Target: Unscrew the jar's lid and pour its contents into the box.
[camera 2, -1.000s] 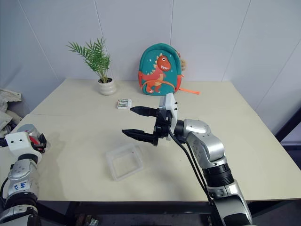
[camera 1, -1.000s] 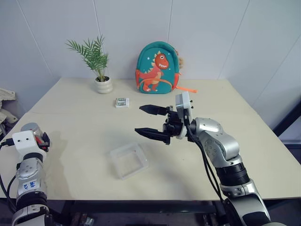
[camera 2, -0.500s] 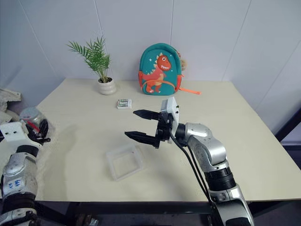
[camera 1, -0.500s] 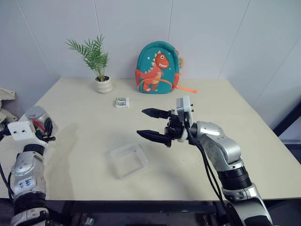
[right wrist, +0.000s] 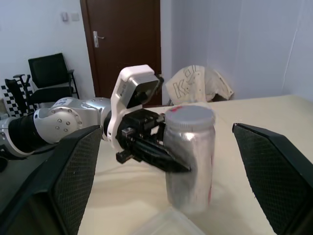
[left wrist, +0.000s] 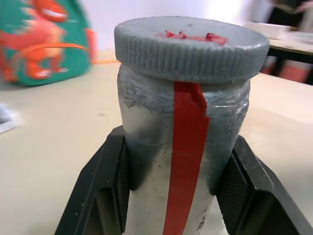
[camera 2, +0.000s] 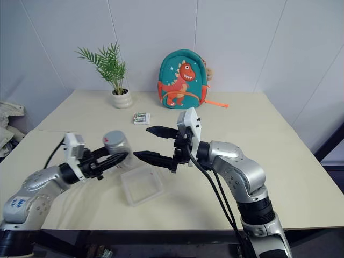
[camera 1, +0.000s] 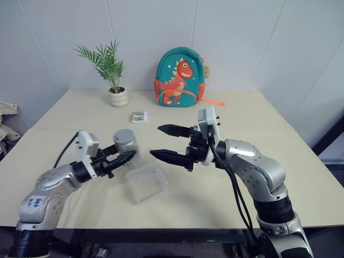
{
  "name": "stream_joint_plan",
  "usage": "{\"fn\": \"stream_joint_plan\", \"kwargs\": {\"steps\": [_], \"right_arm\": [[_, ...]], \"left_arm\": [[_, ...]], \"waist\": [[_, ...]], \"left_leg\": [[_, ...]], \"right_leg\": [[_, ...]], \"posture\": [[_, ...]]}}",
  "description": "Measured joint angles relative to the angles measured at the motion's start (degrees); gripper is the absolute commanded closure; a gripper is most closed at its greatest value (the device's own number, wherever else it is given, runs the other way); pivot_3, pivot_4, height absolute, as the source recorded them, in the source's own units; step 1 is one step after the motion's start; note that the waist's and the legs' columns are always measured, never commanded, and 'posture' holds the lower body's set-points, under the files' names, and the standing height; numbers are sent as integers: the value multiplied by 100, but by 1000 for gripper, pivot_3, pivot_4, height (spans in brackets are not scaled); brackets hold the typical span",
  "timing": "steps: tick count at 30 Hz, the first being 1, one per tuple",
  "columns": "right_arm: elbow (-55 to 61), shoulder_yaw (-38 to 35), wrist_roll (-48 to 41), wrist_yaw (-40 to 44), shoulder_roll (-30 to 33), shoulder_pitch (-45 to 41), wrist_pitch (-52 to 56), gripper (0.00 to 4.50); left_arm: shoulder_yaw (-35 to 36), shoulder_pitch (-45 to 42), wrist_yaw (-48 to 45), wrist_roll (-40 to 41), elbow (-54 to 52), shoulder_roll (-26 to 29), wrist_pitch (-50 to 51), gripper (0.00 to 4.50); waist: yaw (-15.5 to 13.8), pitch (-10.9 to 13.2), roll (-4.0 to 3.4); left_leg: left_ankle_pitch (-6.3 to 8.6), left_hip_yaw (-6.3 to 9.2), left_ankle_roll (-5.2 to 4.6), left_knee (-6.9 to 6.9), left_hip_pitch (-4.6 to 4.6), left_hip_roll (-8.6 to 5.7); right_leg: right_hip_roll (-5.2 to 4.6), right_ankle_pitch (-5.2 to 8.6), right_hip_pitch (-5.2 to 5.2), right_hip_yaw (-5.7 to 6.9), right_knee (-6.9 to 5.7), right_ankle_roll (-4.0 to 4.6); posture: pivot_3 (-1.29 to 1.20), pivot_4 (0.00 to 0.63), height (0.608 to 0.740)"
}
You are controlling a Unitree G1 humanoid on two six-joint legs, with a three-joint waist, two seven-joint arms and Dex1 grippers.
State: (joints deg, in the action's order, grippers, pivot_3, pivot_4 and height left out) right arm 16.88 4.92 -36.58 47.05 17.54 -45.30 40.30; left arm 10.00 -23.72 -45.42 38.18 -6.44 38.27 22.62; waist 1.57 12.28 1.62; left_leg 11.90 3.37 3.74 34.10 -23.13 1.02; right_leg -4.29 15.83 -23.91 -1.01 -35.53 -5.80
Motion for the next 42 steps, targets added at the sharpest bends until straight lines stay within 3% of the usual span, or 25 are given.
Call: {"fn": "stream_joint_plan", "kwargs": {"steps": [12,36,39,42], "right_arm": [[21,479,413,-932,-258,-352,465,0],[-740,640,1188,-973,-299,-353,100,0],[-770,639,1194,-938,-304,-353,99,593],[-788,638,1199,-897,-319,-353,98,1636]], "left_arm": [[-770,-598,-564,-537,521,-609,-86,2587],[-796,-716,-596,-794,716,-1004,-162,2587],[-795,-715,-596,-812,715,-1016,-162,2587],[-790,-715,-594,-823,715,-1017,-162,2587]], "waist": [[2,0,-1],[8,0,-1],[9,0,-1],[9,0,-1]], "left_leg": [[3,-1,-6,-2,-7,1],[3,-1,-6,-2,-6,1],[3,-1,-6,-2,-6,1],[3,-1,-6,-2,-6,1]], "right_leg": [[5,-7,-8,-3,-1,-16],[6,-7,-9,-3,-6,-18],[6,-7,-9,-3,-6,-18],[6,-7,-9,-3,-6,-18]], "posture": [[0,150,740],[0,150,740],[0,150,740],[0,150,740]]}}
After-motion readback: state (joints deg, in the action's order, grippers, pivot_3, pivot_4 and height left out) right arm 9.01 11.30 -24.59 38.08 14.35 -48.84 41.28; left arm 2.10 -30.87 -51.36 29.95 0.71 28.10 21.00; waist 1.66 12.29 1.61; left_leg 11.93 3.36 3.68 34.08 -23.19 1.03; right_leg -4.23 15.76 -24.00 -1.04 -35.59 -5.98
